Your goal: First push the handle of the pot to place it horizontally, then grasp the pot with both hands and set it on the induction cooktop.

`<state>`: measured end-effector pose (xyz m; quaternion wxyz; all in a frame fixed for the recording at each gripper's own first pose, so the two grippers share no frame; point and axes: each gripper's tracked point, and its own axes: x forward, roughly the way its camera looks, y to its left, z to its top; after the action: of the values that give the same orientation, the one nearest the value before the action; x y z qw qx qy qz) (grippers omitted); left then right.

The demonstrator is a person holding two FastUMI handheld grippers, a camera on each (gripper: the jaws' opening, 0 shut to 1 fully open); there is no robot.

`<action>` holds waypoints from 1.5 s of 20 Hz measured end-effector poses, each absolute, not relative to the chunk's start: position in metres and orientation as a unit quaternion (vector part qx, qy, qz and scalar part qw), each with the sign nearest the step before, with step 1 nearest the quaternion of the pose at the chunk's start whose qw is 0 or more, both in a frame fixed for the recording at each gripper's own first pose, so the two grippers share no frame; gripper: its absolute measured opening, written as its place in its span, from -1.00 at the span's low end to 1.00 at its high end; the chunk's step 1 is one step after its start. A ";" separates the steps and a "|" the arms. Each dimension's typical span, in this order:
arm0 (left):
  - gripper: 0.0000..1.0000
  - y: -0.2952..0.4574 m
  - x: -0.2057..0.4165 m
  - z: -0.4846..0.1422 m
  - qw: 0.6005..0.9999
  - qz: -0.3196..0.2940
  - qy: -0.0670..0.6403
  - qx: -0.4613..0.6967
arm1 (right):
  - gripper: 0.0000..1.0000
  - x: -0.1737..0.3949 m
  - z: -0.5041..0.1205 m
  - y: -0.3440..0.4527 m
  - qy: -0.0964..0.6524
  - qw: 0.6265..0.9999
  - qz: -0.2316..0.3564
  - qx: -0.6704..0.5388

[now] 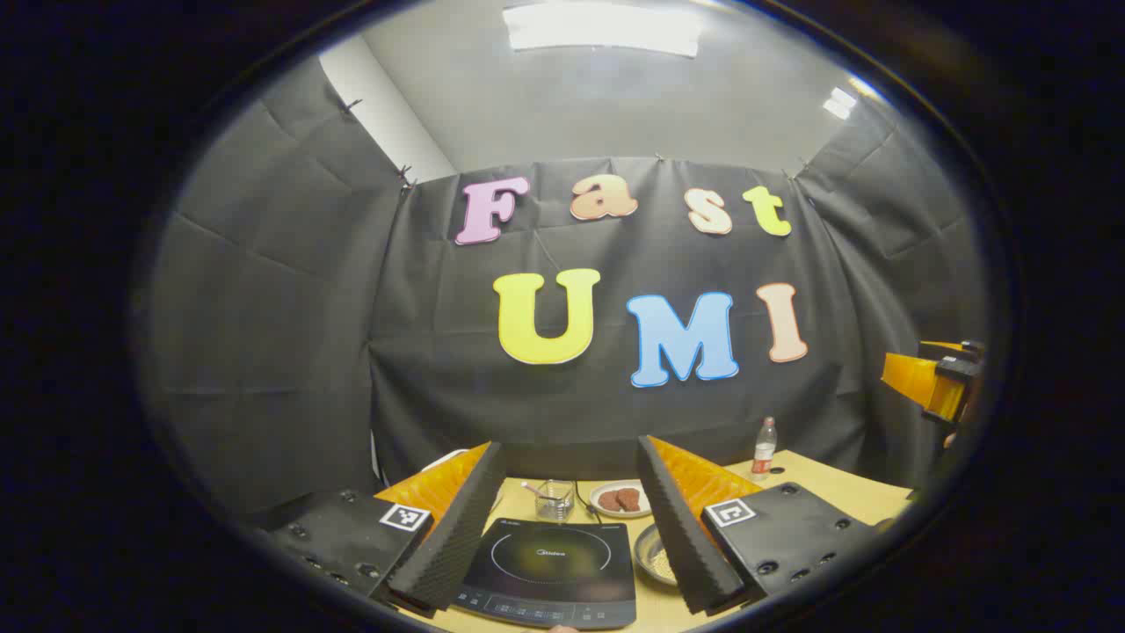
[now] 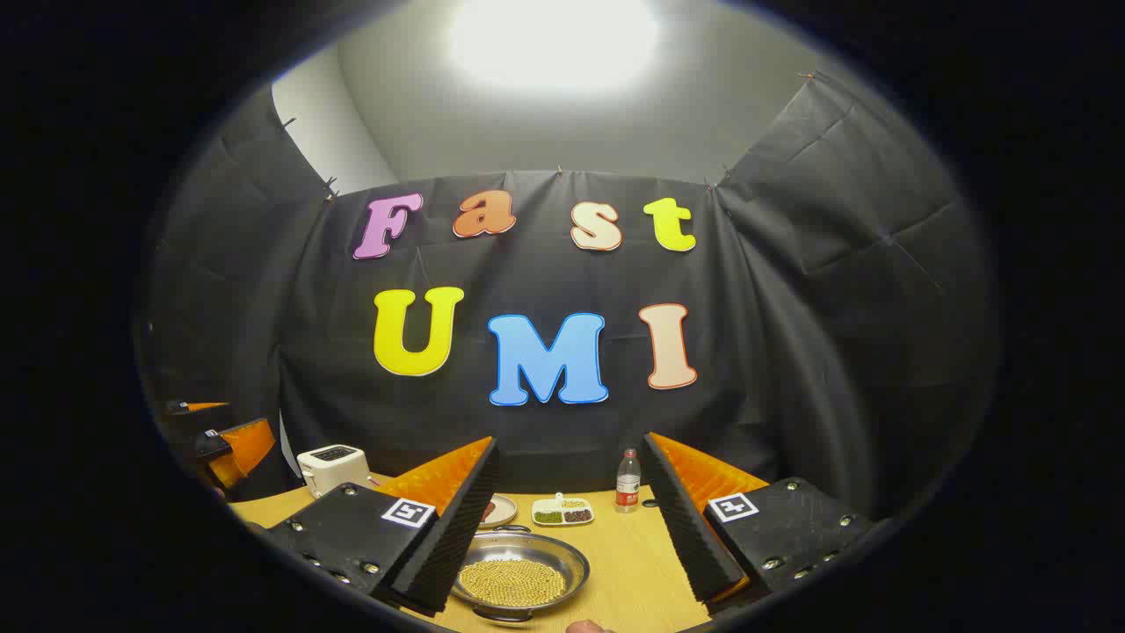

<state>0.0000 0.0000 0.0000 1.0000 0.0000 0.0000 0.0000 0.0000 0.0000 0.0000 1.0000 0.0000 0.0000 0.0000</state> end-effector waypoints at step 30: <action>0.89 -0.021 -0.005 0.011 1.000 0.002 -0.017 0.007 | 0.91 0.005 -0.010 -0.018 0.028 1.000 0.008 -0.004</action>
<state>-0.0049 -0.0214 0.0114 0.9998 0.0071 -0.0168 0.0017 0.0054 -0.0181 -0.0098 0.9996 -0.0041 0.0275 0.0076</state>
